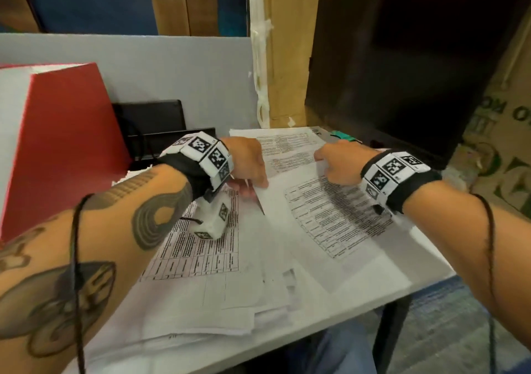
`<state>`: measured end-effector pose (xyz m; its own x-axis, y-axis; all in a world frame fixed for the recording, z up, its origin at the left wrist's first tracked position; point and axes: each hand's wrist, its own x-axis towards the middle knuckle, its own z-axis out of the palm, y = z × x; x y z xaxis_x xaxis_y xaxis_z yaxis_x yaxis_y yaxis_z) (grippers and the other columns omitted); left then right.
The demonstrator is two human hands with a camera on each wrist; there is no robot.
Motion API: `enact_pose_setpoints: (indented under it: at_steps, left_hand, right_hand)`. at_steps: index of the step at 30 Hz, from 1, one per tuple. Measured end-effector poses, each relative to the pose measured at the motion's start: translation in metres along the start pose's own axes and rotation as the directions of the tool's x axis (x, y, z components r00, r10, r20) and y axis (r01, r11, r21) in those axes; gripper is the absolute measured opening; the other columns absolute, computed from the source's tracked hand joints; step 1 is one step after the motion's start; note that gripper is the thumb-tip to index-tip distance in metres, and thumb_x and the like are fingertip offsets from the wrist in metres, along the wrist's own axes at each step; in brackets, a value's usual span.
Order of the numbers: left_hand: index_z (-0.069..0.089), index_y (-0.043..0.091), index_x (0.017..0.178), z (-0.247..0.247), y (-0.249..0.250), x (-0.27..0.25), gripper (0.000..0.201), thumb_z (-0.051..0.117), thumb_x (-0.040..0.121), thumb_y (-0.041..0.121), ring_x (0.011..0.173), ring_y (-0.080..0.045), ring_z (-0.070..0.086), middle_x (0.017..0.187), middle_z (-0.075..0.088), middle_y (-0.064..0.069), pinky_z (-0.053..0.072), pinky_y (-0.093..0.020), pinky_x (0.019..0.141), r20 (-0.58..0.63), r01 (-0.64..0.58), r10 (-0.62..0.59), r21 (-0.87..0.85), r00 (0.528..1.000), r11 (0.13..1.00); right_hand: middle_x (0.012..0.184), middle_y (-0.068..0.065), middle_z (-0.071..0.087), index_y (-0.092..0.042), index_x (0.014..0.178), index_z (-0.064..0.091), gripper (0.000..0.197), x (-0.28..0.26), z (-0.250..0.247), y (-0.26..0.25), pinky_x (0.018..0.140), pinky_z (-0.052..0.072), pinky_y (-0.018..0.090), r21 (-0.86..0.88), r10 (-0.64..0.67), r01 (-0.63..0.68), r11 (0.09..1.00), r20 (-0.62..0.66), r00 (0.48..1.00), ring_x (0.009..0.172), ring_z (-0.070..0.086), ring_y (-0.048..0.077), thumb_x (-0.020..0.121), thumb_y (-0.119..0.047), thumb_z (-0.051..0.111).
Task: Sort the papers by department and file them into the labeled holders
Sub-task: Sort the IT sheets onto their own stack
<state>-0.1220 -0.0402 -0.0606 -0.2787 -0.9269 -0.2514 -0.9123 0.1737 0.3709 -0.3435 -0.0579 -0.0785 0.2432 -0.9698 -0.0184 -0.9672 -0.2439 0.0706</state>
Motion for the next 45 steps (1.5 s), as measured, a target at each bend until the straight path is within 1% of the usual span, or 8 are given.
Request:
enact_pose_setpoints:
  at_steps: [11, 15, 18, 26, 30, 33, 40, 45]
  left_hand:
    - [0.079, 0.018, 0.099, -0.016, -0.060, 0.012, 0.011, 0.074, 0.089, 0.017, 0.082, -0.016, 0.075, 0.093, 0.079, 0.001, 0.062, -0.028, 0.064, -0.194, 0.093, -0.085, 0.033, 0.977, 0.995]
    - [0.061, 0.028, 0.137, -0.029, -0.096, 0.011, 0.075, 0.090, 0.071, 0.047, 0.120, -0.020, 0.062, 0.133, 0.064, 0.006, 0.050, -0.043, 0.104, -0.052, 0.265, -0.263, 0.335, 0.963, 0.904]
    - [0.048, 0.031, 0.147, -0.035, -0.112, 0.007, 0.104, 0.098, 0.057, 0.041, 0.122, -0.026, 0.061, 0.141, 0.058, 0.003, 0.052, -0.048, 0.102, 0.060, 0.339, -0.361, 0.232, 0.931, 0.912]
    - [0.046, 0.029, 0.148, -0.034, -0.129, -0.001, 0.100, 0.098, 0.062, 0.027, 0.126, -0.025, 0.056, 0.143, 0.054, 0.002, 0.051, -0.045, 0.103, -0.009, 0.343, -0.350, 0.231, 0.937, 0.911]
    - [0.042, 0.027, 0.151, -0.041, -0.141, -0.006, 0.126, 0.102, 0.041, 0.041, 0.130, -0.027, 0.056, 0.143, 0.056, 0.002, 0.050, -0.049, 0.106, -0.013, 0.344, -0.349, 0.209, 0.937, 0.915]
    - [0.059, 0.020, 0.140, -0.053, -0.149, -0.010, 0.109, 0.102, 0.042, 0.036, 0.118, -0.026, 0.066, 0.127, 0.068, 0.001, 0.056, -0.045, 0.097, 0.020, 0.377, -0.392, 0.225, 0.920, 0.898]
    - [0.076, 0.020, 0.118, -0.070, -0.147, -0.017, 0.040, 0.087, 0.079, 0.021, 0.099, -0.027, 0.068, 0.113, 0.072, -0.005, 0.059, -0.038, 0.081, -0.350, 0.373, -0.253, 0.339, 0.902, 0.864]
    - [0.076, 0.023, 0.115, -0.079, -0.139, -0.030, 0.031, 0.080, 0.086, 0.033, 0.094, -0.032, 0.067, 0.112, 0.072, -0.008, 0.059, -0.045, 0.085, -0.530, 0.354, -0.164, 0.279, 0.832, 0.893]
  right_hand:
    - [0.135, 0.012, 0.062, -0.014, 0.137, 0.057, 0.044, 0.042, 0.031, 0.024, 0.094, 0.054, 0.044, -0.162, 0.128, -0.116, 0.980, 0.068, 0.989, 0.121, 0.061, 0.033, 0.094, -0.022, 0.060]
    - [0.131, 0.014, 0.064, -0.007, 0.132, 0.059, 0.037, 0.052, 0.032, 0.020, 0.099, 0.054, 0.042, -0.147, 0.114, -0.095, 0.985, 0.123, 0.986, 0.119, 0.062, 0.033, 0.098, -0.018, 0.052]
    - [0.134, 0.015, 0.063, -0.006, 0.135, 0.057, 0.037, 0.057, 0.029, 0.014, 0.100, 0.052, 0.040, -0.122, 0.096, -0.080, 0.989, 0.126, 0.987, 0.120, 0.062, 0.032, 0.102, -0.022, 0.049]
    - [0.140, 0.009, 0.047, -0.020, 0.141, 0.044, 0.053, 0.050, 0.020, -0.007, 0.103, 0.048, 0.048, -0.129, 0.055, -0.047, 0.991, 0.057, 0.997, 0.129, 0.050, 0.034, 0.095, -0.039, 0.064]
    - [0.127, 0.001, 0.049, -0.028, 0.123, 0.056, 0.043, 0.052, 0.004, -0.050, 0.102, 0.046, 0.041, 0.172, -0.129, 0.135, 0.976, -0.046, 0.991, 0.119, 0.049, 0.024, 0.085, -0.020, 0.075]
    - [0.122, 0.002, 0.055, -0.028, 0.113, 0.061, 0.032, 0.060, -0.004, -0.088, 0.095, 0.048, 0.037, 0.255, -0.253, 0.272, 0.928, -0.105, 0.962, 0.111, 0.055, 0.023, 0.085, -0.018, 0.073]
    - [0.131, 0.000, 0.059, -0.020, 0.130, 0.057, 0.050, 0.086, -0.004, -0.147, 0.091, 0.044, 0.029, 0.357, -0.360, 0.403, 0.843, -0.182, 0.915, 0.115, 0.056, 0.019, 0.087, -0.031, 0.080]
    - [0.095, -0.013, 0.059, -0.027, 0.108, 0.063, 0.036, 0.101, -0.003, -0.162, 0.081, 0.045, 0.030, 0.435, -0.283, 0.391, 0.811, -0.293, 0.913, 0.096, 0.058, 0.016, 0.080, -0.028, 0.086]
